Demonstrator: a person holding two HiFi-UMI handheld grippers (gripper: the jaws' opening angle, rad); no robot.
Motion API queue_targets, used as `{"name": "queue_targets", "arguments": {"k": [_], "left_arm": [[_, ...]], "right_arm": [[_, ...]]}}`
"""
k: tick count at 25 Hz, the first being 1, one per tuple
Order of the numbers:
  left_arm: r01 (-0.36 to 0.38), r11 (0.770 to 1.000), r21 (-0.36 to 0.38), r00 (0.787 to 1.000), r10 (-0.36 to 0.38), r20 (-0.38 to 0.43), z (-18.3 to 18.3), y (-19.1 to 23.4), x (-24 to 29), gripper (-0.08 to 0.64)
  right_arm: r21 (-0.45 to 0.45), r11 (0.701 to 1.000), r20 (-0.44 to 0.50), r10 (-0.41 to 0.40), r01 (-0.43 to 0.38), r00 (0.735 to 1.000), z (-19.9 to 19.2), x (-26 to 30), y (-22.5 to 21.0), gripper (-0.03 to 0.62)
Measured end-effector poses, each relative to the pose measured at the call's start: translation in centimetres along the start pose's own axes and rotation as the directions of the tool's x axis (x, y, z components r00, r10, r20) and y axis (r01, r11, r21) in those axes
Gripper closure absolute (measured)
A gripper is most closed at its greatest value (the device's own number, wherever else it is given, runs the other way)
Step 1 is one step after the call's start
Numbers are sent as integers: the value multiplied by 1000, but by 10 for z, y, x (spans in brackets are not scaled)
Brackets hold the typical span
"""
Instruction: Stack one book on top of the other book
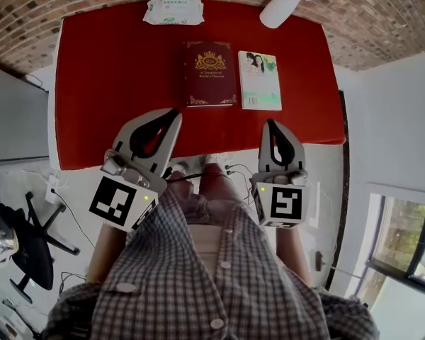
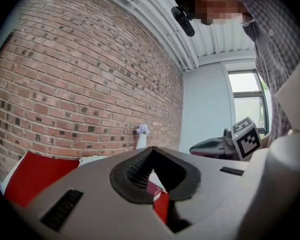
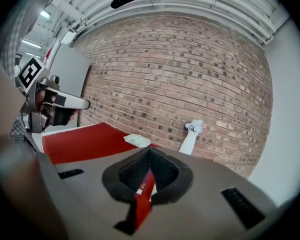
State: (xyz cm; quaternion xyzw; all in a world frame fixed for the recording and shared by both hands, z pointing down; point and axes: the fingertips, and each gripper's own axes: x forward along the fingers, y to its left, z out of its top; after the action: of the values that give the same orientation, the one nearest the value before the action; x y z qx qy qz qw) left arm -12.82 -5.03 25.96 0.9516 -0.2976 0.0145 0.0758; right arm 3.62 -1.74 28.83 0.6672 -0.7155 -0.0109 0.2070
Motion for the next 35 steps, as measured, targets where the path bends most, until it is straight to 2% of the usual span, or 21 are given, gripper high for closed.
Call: {"name": "queue_targets", "arguments": {"k": [9, 17, 21, 35], "left_arm": [[-45, 999, -11, 999, 45, 1, 2, 12, 6, 560], [-53, 998, -37, 998, 54, 24, 8, 5, 43, 560], [-62, 997, -35, 998, 62, 0, 5, -3, 64, 560], [-136, 988, -78, 989, 131, -66, -11, -8, 107, 560]], "right_arm": [[-24, 999, -27, 32, -32, 999, -9, 22, -7, 591], [-36, 998, -59, 57, -59, 997, -27, 37, -37, 591], [-65, 993, -86, 93, -99, 992, -38, 46, -48, 591], [-163, 949, -241, 226, -269, 944, -100, 86, -53, 591]]}}
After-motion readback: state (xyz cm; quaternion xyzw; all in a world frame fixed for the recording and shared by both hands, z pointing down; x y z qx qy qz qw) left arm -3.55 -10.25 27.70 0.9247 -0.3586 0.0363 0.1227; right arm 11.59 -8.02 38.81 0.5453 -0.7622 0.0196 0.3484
